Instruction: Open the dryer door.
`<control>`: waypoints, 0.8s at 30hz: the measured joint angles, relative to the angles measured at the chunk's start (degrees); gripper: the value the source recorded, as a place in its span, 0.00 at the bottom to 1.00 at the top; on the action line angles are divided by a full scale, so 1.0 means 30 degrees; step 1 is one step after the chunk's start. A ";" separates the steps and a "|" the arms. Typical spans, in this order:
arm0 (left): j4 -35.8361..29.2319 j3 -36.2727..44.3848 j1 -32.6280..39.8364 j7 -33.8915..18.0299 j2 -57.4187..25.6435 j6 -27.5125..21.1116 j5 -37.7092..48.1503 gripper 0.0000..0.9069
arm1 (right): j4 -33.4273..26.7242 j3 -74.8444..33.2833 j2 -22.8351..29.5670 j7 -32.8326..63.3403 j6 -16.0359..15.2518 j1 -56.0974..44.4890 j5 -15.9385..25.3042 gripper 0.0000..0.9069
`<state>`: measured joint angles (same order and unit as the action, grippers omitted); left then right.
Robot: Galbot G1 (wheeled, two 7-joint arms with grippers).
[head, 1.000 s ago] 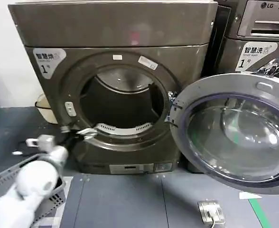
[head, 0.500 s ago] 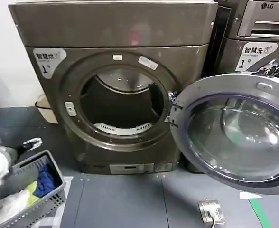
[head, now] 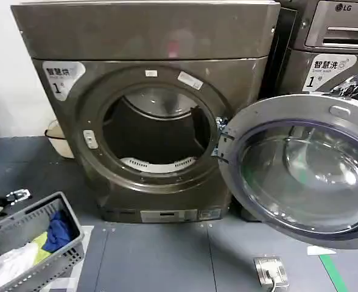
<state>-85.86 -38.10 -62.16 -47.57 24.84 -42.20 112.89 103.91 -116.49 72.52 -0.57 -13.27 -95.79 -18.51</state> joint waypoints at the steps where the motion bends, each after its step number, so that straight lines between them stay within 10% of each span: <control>1: 0.0228 0.0039 -0.0135 -0.0025 -0.0203 0.0002 0.0427 1.00 | -0.0029 0.0105 -0.0021 -0.0005 0.0025 0.0068 0.0001 1.00; 24: 0.2990 0.3111 0.2065 -0.3279 -0.1336 0.0005 0.8086 1.00 | -0.0463 0.0947 -0.0526 0.0195 0.0775 0.0564 -0.0590 1.00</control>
<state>-76.89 -28.76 -55.97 -57.41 20.83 -42.18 137.14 102.53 -113.65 70.95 0.01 -10.95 -94.10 -20.28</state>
